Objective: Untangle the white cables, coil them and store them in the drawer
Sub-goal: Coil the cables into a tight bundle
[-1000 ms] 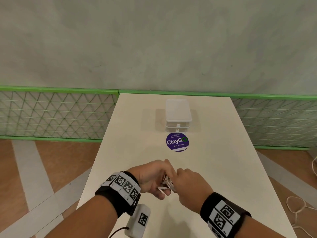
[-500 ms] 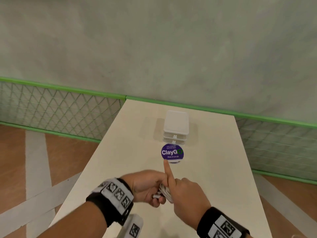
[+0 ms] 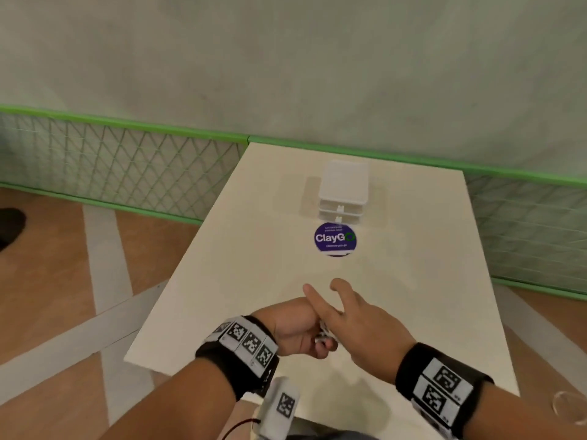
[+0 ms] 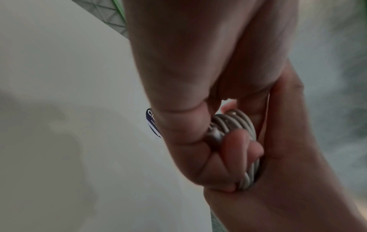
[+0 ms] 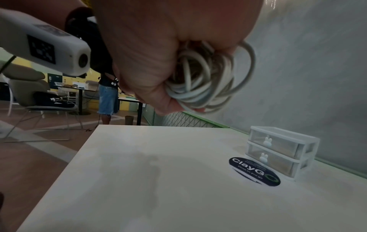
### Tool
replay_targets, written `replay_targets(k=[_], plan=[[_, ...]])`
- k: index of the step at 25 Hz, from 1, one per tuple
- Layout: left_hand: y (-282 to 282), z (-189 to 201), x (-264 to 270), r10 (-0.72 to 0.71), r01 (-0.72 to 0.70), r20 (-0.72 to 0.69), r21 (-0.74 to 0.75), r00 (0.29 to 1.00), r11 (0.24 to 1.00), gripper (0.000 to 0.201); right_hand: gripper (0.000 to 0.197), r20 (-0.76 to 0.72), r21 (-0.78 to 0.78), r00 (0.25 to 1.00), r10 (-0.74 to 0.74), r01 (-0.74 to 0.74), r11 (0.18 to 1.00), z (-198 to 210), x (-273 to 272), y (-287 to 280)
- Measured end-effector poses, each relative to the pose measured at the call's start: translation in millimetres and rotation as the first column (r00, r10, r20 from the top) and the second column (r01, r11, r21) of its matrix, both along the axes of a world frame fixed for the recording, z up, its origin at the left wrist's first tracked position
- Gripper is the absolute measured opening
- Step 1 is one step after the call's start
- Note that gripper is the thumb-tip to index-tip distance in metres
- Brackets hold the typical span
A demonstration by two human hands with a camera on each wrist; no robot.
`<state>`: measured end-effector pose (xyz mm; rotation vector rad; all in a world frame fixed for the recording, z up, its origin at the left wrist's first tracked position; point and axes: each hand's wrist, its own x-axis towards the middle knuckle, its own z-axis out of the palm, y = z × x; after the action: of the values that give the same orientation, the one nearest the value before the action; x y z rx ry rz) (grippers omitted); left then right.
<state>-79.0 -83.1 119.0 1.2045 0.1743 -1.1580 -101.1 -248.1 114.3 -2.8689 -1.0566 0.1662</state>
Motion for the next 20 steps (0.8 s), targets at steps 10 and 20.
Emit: replay_targets(k=[10,20], plan=[[36,-1,7,-0.159,0.065,0.376,0.250,0.913,0.966,0.018,0.091,-0.050,0.158,0.992,-0.113,0.120,0.980,-19,11,37],[79,-5,38,-0.421,0.254,0.475,0.377,0.773,0.891,0.012,0.063,-0.628,0.152,0.740,-0.241,0.420,0.895,-7,32,61]])
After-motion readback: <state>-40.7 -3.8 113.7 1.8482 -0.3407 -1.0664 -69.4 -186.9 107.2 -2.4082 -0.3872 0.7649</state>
